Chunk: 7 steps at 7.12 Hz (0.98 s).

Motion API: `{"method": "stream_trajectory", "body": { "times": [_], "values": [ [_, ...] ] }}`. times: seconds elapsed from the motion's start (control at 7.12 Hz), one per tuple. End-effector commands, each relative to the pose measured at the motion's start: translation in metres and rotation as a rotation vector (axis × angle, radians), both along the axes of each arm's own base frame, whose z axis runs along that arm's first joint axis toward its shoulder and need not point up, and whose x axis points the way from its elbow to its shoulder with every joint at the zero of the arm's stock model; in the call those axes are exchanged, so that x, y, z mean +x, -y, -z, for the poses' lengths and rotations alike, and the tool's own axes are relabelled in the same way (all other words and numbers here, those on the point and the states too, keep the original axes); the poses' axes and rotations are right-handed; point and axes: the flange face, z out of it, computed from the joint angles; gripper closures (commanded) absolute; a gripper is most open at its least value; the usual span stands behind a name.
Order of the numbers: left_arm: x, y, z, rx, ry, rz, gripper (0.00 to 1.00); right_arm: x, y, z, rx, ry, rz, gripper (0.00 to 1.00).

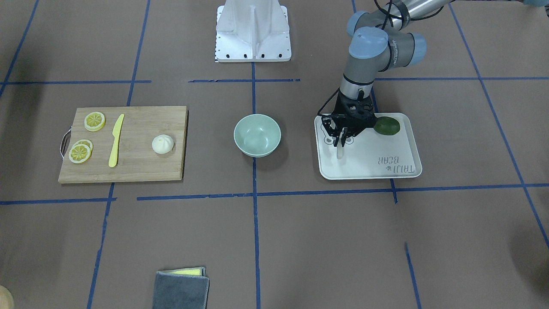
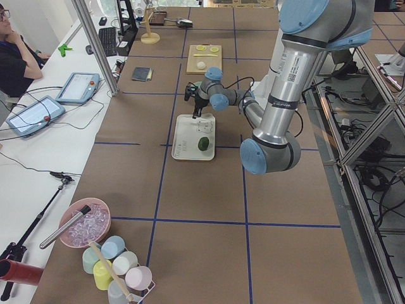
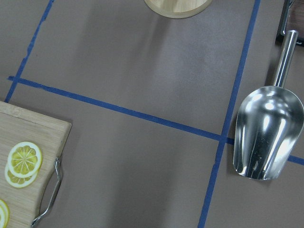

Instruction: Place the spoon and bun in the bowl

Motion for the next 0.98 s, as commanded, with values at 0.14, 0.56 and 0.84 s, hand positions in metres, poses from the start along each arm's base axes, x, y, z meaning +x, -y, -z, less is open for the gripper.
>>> {"method": "stream_trajectory", "body": {
  "times": [0.14,0.56,0.84],
  "values": [
    [0.026,0.014,0.095,-0.167,-0.036,0.134,1.0,0.0,0.0,0.0,-0.001,0.0,0.0,0.0],
    [0.091,0.04,0.131,-0.295,-0.032,0.228,1.0,0.0,-0.001,0.001,-0.008,0.004,-0.007,0.0],
    [0.1,0.038,0.129,-0.314,-0.028,0.24,1.0,0.0,-0.003,0.001,-0.009,0.005,-0.008,0.0]
  ]
}}
